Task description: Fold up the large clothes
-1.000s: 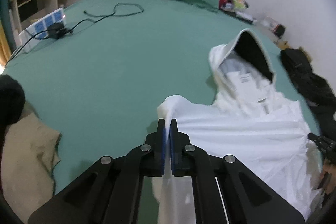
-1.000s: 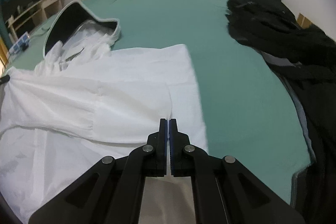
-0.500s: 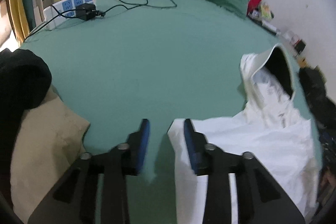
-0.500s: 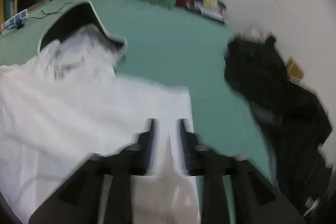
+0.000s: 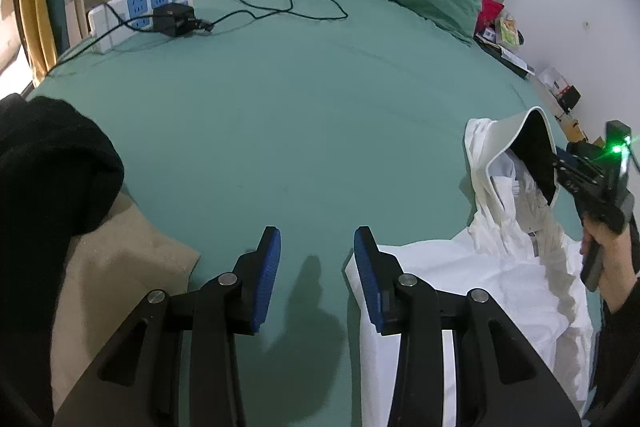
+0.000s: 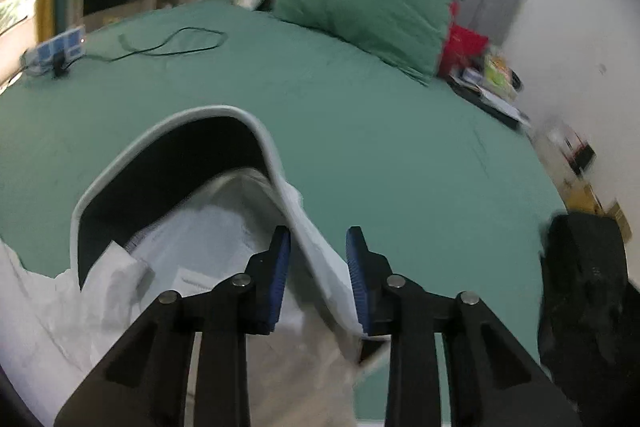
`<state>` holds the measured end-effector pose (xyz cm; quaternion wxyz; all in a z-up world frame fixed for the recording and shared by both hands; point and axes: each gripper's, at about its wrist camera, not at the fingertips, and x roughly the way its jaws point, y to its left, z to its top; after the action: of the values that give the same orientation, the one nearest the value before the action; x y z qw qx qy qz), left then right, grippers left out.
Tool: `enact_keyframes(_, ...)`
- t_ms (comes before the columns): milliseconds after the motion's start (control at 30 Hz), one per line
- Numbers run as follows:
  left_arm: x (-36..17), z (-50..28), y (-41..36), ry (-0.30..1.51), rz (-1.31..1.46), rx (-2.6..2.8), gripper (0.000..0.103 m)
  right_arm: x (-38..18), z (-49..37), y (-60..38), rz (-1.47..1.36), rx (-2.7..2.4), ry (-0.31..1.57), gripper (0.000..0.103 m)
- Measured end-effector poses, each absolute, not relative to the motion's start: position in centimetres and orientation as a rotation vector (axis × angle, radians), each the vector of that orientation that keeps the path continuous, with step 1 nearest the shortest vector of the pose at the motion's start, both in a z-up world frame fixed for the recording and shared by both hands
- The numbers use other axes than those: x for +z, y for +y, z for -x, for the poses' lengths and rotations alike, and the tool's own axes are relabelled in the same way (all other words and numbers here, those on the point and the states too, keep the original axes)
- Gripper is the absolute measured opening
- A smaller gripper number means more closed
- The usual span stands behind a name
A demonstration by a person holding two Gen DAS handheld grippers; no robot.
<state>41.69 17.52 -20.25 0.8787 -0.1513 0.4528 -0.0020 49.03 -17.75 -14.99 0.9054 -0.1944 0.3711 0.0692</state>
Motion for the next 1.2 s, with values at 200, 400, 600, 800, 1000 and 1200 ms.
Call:
enact_keyframes(200, -20.1, -41.2, 17.2, 0.958, 0.352, -0.039, 0.041, -16.8, -43.2, -15.7, 0.597, 0.267, 0.817, 0.003)
enact_keyframes(400, -19.5, -40.0, 15.9, 0.937, 0.33, -0.059, 0.041, -18.4, -36.9, -17.9, 0.666, 0.267, 0.868, 0.006)
enact_keyframes(600, -19.0, -39.5, 15.9, 0.911, 0.295, -0.028, 0.04, -17.3, -36.3, -21.1, 0.306, 0.405, 0.921, 0.025)
enact_keyframes(800, -19.0, -40.2, 17.1, 0.896, 0.314, 0.002, 0.041, -13.3, -35.8, -22.8, 0.154, 0.446, 0.883, 0.056)
enact_keyframes(1000, -20.1, -41.2, 18.0, 0.933, 0.365, 0.03, 0.04, -7.6, -37.3, -23.9, 0.011, 0.393, 0.698, 0.073)
enact_keyframes(1200, -20.5, -41.6, 17.2, 0.941, 0.329, 0.011, 0.041, -7.5, -45.9, -20.9, 0.123, 0.378, 0.703, 0.078)
